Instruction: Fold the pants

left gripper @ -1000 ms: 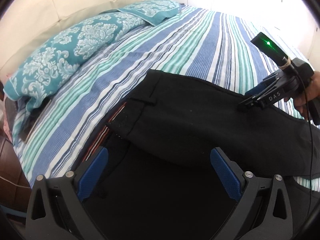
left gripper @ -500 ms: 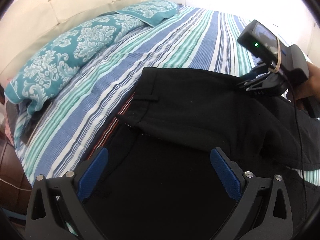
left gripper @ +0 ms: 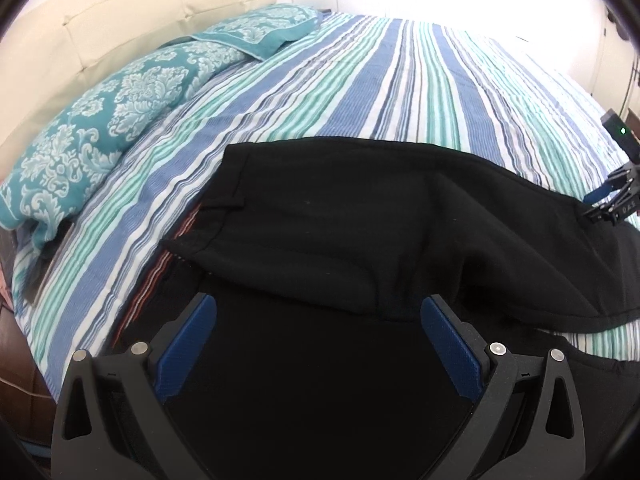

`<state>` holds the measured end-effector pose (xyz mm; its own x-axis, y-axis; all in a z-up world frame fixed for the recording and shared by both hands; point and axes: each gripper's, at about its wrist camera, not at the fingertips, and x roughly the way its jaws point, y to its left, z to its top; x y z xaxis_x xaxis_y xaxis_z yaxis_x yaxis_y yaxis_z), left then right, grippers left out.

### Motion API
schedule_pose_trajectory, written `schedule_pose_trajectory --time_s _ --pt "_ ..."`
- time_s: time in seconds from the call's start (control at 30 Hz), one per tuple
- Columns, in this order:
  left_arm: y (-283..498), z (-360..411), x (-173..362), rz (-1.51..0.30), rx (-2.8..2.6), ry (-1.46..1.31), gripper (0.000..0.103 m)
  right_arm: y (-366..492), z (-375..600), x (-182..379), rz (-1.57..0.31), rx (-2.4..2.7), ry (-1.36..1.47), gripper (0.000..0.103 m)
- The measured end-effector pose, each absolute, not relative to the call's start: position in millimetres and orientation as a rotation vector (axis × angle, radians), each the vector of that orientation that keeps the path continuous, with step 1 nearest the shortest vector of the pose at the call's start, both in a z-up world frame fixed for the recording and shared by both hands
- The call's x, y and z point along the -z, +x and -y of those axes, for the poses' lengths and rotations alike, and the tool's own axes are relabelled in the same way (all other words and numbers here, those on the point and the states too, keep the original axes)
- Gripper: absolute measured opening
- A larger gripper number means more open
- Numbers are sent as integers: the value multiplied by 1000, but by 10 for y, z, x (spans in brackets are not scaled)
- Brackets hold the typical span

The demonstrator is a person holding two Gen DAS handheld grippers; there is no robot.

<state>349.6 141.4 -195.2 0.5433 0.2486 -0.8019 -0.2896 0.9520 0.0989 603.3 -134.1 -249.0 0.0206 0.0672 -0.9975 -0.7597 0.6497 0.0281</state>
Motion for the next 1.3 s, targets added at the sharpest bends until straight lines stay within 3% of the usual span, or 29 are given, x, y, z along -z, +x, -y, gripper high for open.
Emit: schedule_pose_trajectory --time_s 0.03,0.1,0.27,0.37,0.5,0.73,0.9,0.93,0.97,1.0,1.13,1.2,1.3 --pt "3499 -1369 1963 -943 -314 -38 102 6036 1390 2493 -1419 -718 -578 54" --pt "3518 -1302 1991 -947 -312 -14 102 6004 1386 2413 -1433 -793 -521 8" --pt "3578 -1201 1997 -945 -314 -8 102 5831 1215 2293 -1254 -697 -846 7" --pt "3585 -1143 1977 -935 -299 -4 102 5857 1199 2315 -1159 -586 -857 16" --pt "3582 -1065 1971 -924 -287 48 102 5910 1683 2036 -1179 -589 -607 68" --pt "3577 -1097 1949 -915 -286 32 102 5837 4404 1491 -1193 -87 -127 69" --pt "3590 -1009 2021 -927 -284 45 102 5316 5803 1696 -1272 161 82 69" --pt "3594 -982 2033 -926 -283 54 102 5247 5877 1778 -1299 157 102 63" --pt "3594 -954 2039 -923 -280 60 102 5199 5880 1852 -1324 114 134 50" --pt "3596 -929 2043 -919 -274 64 102 5182 5818 1903 -1339 72 130 10" --pt "3600 -850 2031 -894 -254 60 102 5330 5432 1780 -1198 162 -226 4" --pt "3610 -809 2050 -896 -247 69 102 5522 5418 1674 -1107 214 -246 4" --pt "3640 -755 2137 -924 -240 114 102 5759 5419 1869 -1137 251 -312 5"
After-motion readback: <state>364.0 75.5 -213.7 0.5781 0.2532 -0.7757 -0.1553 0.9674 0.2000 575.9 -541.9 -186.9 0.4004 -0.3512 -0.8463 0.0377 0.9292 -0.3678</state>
